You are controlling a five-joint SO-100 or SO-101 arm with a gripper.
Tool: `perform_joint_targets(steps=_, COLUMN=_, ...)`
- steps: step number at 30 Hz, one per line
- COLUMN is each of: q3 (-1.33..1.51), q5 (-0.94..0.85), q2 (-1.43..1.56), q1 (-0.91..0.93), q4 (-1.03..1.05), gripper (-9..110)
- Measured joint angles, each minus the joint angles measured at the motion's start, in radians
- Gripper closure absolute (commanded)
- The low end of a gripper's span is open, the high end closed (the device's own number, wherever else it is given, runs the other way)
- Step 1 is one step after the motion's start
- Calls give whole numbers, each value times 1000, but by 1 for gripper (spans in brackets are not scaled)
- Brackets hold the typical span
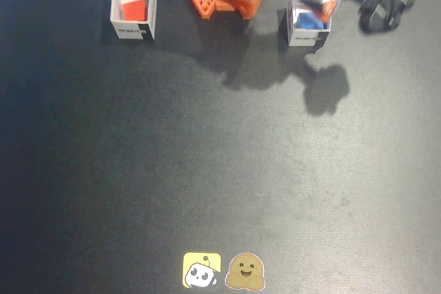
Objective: Put the red cube in the right box and the blue cube in the left box.
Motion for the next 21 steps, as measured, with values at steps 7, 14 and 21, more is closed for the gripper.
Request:
perform_joint_targets(steps=7, q3=0, q5=-31, q2=-3, q1=209, q4=8, gripper=101)
perform_joint_targets(steps=14, q3=0, q5=-78, q2=0, q1=491, q4=8, gripper=101)
perform_joint_targets(steps=21, q3=0, q5=-198, q2=40, q1=822, q4=-31, gripper=101)
